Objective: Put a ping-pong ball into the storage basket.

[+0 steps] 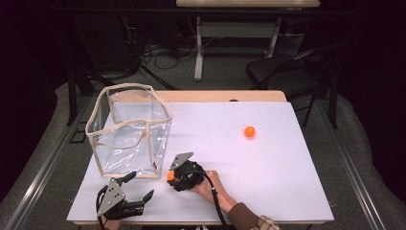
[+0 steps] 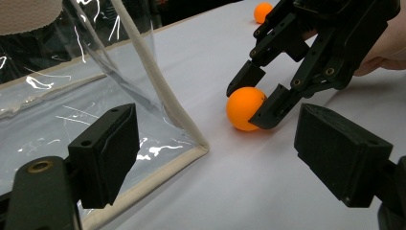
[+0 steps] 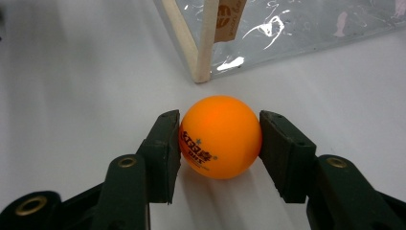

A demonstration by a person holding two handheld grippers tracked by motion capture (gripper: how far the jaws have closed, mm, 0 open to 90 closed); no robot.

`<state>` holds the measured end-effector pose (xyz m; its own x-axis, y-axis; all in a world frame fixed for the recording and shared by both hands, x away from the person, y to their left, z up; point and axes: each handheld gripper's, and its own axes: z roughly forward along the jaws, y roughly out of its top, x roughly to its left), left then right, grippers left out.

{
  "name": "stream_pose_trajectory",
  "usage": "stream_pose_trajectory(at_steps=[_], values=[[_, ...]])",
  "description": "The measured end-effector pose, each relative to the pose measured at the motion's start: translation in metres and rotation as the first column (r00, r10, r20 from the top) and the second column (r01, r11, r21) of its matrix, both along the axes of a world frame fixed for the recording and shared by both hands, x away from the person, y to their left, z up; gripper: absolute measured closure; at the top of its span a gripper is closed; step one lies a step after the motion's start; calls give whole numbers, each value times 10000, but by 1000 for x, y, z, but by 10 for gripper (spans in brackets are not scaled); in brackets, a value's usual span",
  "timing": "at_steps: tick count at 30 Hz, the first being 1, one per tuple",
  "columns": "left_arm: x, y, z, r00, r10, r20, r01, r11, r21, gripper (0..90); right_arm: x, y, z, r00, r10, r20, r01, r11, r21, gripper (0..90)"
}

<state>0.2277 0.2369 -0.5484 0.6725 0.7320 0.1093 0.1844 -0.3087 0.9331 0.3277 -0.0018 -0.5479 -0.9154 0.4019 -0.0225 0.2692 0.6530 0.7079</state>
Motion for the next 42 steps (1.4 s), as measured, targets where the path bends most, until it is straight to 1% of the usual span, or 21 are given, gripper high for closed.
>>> stream_pose_trajectory(at_steps=[3,7,11,17,24,28,32,34,35,36,39,40,42], values=[[0,0,0,10000,-5,-7,5,10000,13,158,-1,0,2,10000,29,79,-30,10000,45,506],[0,0,0,10000,-36,12,36,10000,12,158,-2,-1,3,10000,-6,30,6,10000,42,506],[0,0,0,10000,-33,-36,33,10000,-3,158,-2,-2,5,9998,39,190,-41,10000,63,506],[0,-1,0,10000,-39,-32,39,10000,-18,158,-4,-5,8,9999,12,139,-13,10000,86,507],[0,-1,0,9999,-77,-65,77,10000,-10,158,-3,-7,10,9997,5,250,-6,10000,59,506],[0,-1,0,9999,-101,-68,101,9999,-11,158,-2,-10,13,9996,-131,239,128,9998,127,507],[0,-1,-1,9999,-135,-69,135,9999,25,158,0,-13,17,9993,-154,342,146,9997,211,507],[0,-1,-1,9999,-104,-101,104,9999,-11,158,1,-16,21,9989,-210,411,200,9995,237,507],[0,-1,-1,9999,-101,-106,101,9999,-16,158,1,-17,22,9990,-284,353,274,9993,271,507],[0,-1,-1,9999,-107,-106,107,9999,-14,158,2,-18,23,9987,-262,433,250,9993,284,507],[0,-1,-1,9998,-146,-108,146,9999,-2,158,4,-23,27,9981,-379,493,363,9988,328,507],[0,-2,-1,9998,-140,-122,140,9999,7,158,4,-24,27,9981,-459,410,445,9984,349,507],[1,-2,-1,9998,-144,-132,145,9999,3,158,6,-27,29,9976,-485,501,468,9983,358,507]])
